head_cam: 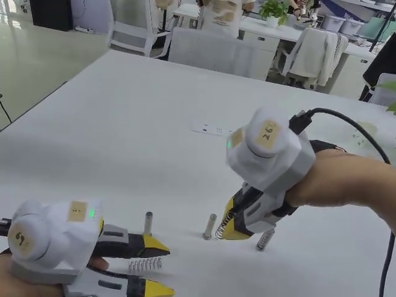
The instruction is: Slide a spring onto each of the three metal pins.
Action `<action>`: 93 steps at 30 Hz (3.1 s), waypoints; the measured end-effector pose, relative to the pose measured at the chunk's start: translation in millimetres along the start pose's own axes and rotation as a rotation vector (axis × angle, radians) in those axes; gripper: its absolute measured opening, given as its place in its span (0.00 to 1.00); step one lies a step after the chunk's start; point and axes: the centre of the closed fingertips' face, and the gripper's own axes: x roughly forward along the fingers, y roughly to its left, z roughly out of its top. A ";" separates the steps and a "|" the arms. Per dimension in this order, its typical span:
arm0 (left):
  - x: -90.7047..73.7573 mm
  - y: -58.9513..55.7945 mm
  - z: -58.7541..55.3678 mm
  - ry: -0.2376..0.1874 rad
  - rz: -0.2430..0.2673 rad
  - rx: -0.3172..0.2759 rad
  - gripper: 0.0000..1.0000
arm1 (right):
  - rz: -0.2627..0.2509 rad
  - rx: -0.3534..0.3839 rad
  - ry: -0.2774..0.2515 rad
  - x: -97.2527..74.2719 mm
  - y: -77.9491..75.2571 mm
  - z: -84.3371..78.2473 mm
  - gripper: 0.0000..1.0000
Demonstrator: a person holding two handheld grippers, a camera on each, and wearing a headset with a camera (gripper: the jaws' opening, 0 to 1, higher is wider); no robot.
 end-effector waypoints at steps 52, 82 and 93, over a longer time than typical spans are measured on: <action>-34.3 8.1 -21.4 -0.041 0.135 -0.116 0.36 | 0.013 -0.012 0.073 29.7 -51.5 -1.3 0.09; -47.1 26.7 -17.6 -0.087 0.240 -0.187 0.72 | 0.037 -0.002 0.098 44.0 -50.4 -8.8 0.09; -48.4 27.7 -17.3 -0.088 0.245 -0.189 0.72 | 0.046 0.003 0.111 59.7 -48.9 -14.4 0.09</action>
